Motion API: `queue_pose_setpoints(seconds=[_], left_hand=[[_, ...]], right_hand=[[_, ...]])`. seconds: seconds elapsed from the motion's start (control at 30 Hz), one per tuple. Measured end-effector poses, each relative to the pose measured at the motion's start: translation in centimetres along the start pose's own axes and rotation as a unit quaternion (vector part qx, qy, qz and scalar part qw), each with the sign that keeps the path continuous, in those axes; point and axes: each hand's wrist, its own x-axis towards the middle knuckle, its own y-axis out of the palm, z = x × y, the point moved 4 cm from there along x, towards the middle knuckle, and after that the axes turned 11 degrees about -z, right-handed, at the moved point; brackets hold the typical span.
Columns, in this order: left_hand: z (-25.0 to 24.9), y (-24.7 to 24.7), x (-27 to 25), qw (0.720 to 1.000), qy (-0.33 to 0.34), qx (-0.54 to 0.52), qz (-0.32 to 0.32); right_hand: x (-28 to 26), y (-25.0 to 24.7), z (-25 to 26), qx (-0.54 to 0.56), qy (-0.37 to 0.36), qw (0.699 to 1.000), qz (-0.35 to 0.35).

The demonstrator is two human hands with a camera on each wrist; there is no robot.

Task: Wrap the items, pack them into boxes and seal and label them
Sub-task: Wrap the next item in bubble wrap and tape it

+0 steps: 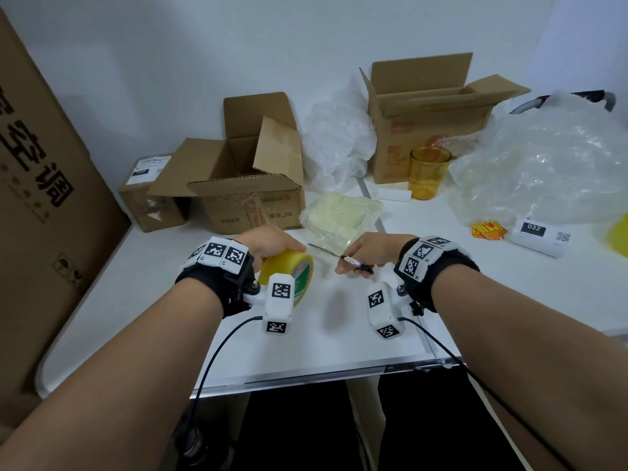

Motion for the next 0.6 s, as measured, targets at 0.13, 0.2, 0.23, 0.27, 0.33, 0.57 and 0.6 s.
queue_pose_setpoints(seconds=[0.13,0.2,0.23,0.27,0.33,0.57,0.6], left_hand=[[-0.5,0.0,-0.2,1.000,0.006,0.019,0.011],[-0.9,-0.1,-0.4,0.999,0.013,0.030,0.014],[-1.0,-0.2,-0.6,0.999,0.016,0.041,0.017],[-1.2,-0.5,-0.8,0.998,0.020,0.061,0.020],[-1.5,-1.0,-1.5,0.994,0.036,0.100,0.023],[-2.6,-1.8,-2.5,0.986,0.139,0.076,-0.047],[-2.8,-1.8,-2.6,0.982,0.168,0.070,-0.055]], right_hand=[[0.4,-0.1,-0.1,-0.003,-0.006,1.000,-0.013],[0.5,-0.3,-0.2,-0.022,-0.003,0.999,-0.036],[0.6,-0.6,-0.3,-0.033,0.005,0.998,-0.061],[0.6,-1.0,-0.5,-0.046,0.016,0.995,-0.089],[0.5,-1.3,-1.0,-0.058,0.035,0.991,-0.116],[-1.0,-0.3,-0.8,-0.230,0.002,0.971,-0.065],[-1.1,-0.2,-0.9,-0.267,-0.008,0.962,-0.059]])
